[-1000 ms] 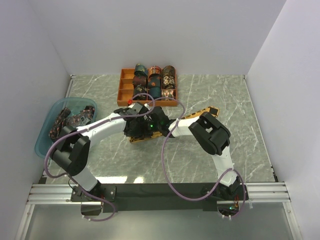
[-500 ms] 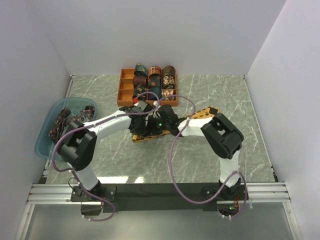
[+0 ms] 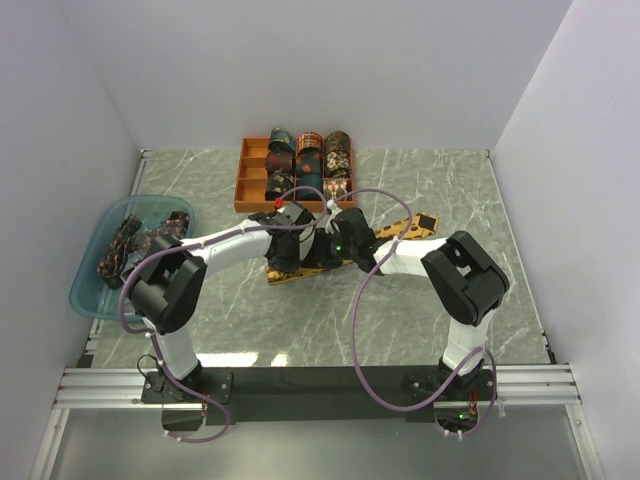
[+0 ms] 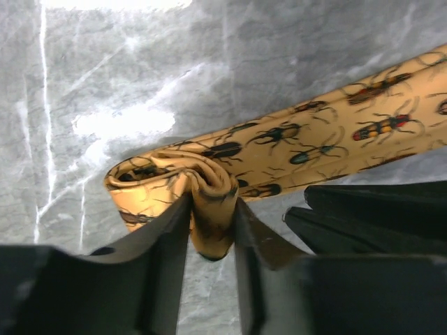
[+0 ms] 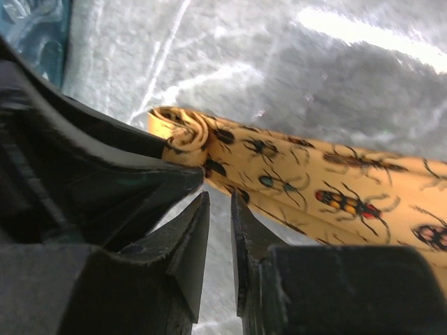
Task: Roll the ties
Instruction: Roll the tie
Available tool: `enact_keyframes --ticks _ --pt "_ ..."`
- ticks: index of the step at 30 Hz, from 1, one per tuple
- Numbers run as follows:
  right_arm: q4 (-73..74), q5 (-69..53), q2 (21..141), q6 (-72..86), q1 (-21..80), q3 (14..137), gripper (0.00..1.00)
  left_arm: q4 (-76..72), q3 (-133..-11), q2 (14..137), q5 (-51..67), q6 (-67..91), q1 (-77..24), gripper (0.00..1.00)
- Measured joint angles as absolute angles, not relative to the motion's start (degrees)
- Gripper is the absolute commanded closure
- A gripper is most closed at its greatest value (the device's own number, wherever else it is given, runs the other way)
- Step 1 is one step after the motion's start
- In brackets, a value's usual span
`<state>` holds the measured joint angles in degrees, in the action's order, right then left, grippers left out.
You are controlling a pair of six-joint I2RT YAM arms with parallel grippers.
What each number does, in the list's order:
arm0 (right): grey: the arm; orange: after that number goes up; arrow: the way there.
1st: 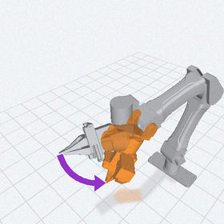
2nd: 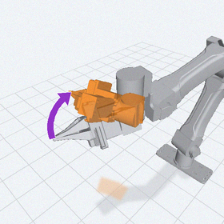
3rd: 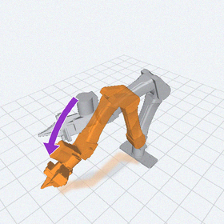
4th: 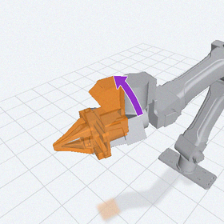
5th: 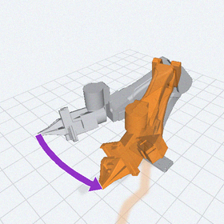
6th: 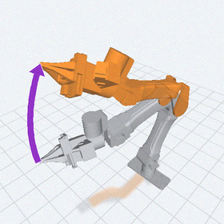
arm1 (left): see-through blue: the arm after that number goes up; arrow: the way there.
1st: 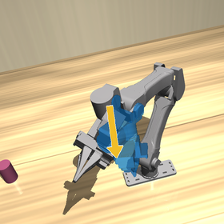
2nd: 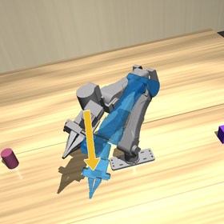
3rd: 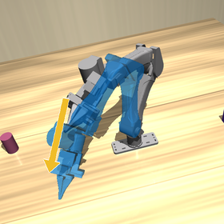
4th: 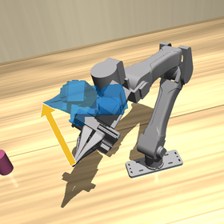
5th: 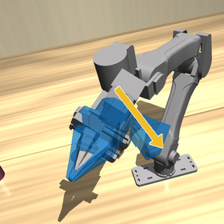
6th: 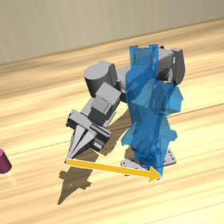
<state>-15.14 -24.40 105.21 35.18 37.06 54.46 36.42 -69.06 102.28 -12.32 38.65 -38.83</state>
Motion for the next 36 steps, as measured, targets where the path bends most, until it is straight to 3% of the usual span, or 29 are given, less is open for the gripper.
enact_keyframes --ticks 1,5,15,24,36 --pt "-15.2 -24.5 105.1 35.1 36.9 54.1 0.74 36.3 -69.3 102.3 -12.2 38.7 -38.9 0.57" --pt "-14.8 -24.6 104.6 35.1 35.7 53.0 0.73 35.8 -69.5 102.3 -11.8 39.1 -39.2 0.49" --pt "-14.9 -25.2 103.9 36.2 35.2 53.0 0.62 34.1 -69.3 101.5 -11.6 41.0 -39.2 0.54" --pt "-14.4 -25.3 103.9 36.2 35.2 53.3 0.62 31.5 -68.1 98.4 -11.2 42.3 -39.2 0.49" --pt "-10.0 -24.8 103.9 34.6 35.8 56.5 0.58 27.0 -62.0 88.1 -11.3 43.1 -37.1 0.26"
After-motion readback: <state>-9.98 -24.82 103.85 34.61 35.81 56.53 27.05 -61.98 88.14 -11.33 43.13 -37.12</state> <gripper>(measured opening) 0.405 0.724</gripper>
